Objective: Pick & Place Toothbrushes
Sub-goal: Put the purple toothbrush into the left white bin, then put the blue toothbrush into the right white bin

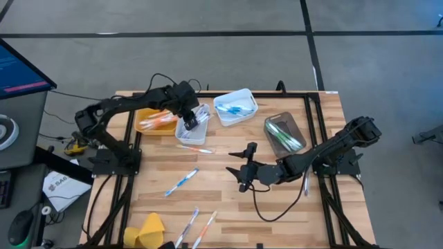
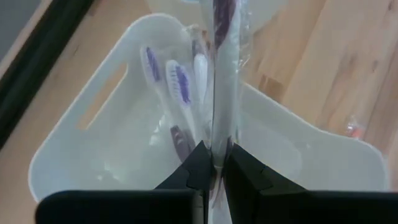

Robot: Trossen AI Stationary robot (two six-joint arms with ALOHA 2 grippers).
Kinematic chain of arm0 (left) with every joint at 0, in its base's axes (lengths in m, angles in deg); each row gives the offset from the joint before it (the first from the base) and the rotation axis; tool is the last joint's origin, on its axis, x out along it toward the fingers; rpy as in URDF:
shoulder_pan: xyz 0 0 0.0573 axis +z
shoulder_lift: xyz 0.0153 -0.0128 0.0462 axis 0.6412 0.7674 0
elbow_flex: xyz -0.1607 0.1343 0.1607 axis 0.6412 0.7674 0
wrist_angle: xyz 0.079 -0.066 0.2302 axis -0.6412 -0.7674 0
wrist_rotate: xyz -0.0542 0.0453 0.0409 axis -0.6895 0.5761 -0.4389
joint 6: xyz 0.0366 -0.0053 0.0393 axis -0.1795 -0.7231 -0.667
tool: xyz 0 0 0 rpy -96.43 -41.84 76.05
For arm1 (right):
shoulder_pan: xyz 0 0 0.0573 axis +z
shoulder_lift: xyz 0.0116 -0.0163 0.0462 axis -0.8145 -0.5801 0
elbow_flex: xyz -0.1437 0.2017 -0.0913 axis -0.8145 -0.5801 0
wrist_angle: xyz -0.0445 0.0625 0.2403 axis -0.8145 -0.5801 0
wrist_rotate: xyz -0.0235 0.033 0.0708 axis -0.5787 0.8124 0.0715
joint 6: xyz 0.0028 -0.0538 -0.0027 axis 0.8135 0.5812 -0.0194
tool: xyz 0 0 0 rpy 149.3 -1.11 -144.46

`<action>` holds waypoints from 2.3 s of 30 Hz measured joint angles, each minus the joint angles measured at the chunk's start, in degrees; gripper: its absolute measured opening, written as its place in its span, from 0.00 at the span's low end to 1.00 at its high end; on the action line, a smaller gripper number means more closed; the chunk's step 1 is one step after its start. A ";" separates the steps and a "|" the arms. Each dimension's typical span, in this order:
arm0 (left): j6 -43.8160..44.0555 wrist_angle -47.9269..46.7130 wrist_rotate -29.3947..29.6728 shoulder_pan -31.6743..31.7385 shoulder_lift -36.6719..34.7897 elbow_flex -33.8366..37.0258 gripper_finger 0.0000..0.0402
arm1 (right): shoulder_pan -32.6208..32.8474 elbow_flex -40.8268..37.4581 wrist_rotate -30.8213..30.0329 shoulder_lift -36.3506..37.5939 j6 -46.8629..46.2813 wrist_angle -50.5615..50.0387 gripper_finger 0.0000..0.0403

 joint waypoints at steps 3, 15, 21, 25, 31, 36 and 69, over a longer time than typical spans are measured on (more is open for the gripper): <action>0.02 -0.07 0.02 0.79 1.98 0.00 0.06 | 0.02 0.00 0.04 0.00 0.01 -0.07 0.65; -0.45 0.85 0.00 1.13 5.89 0.00 0.08 | 0.02 0.00 0.04 0.00 0.13 -0.26 0.65; -1.99 1.56 0.09 0.99 5.24 0.04 0.12 | 0.02 0.00 0.04 0.00 0.01 -0.41 0.65; -1.02 1.58 0.11 0.99 5.27 0.06 0.17 | 0.00 -0.01 0.04 0.00 -0.81 -1.60 0.65; -0.88 1.57 0.11 0.97 5.27 0.06 0.24 | -0.07 -0.02 0.04 0.00 -0.87 -1.66 0.65; -0.88 1.57 0.11 0.97 5.27 0.06 0.30 | -0.07 -0.02 0.04 0.00 -0.87 -1.62 0.65; 7.59 5.47 0.04 -20.13 -25.08 13.54 0.42 | -0.09 -0.02 0.04 0.00 -0.90 -2.10 0.65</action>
